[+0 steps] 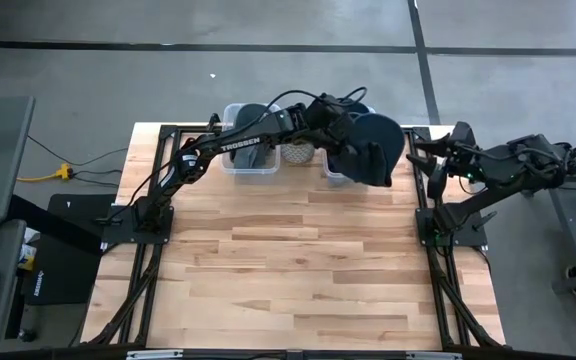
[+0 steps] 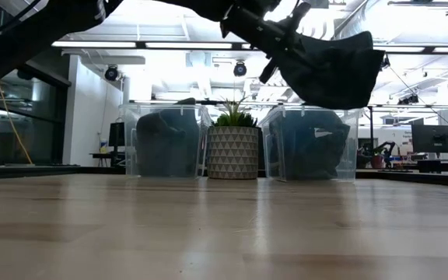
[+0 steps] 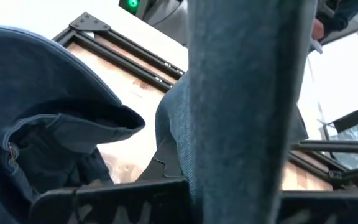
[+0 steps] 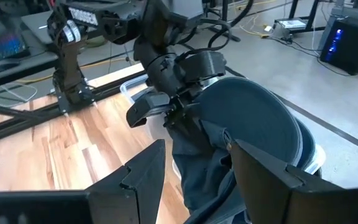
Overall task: Pick & Place hat
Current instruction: Put the blue cap into the right transparent bin
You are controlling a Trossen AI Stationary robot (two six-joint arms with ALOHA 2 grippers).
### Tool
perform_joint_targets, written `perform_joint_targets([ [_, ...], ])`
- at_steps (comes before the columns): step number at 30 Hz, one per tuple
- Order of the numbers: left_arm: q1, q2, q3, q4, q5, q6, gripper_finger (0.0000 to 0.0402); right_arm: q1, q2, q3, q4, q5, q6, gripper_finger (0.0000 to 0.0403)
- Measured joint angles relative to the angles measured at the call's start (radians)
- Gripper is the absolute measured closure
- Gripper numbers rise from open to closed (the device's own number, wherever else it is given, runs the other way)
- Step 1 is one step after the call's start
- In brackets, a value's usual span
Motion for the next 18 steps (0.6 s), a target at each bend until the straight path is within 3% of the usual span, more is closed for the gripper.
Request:
perform_joint_targets([
  [10,0.000,-0.002,0.000,0.040,-0.038,-0.040,0.0401,0.000,-0.023,0.000,0.001,0.034,0.003,0.0220],
  [18,0.000,-0.002,0.000,0.072,-0.058,-0.047,0.0401,-0.078,-0.017,0.050,0.034,0.015,-0.097,0.0181],
])
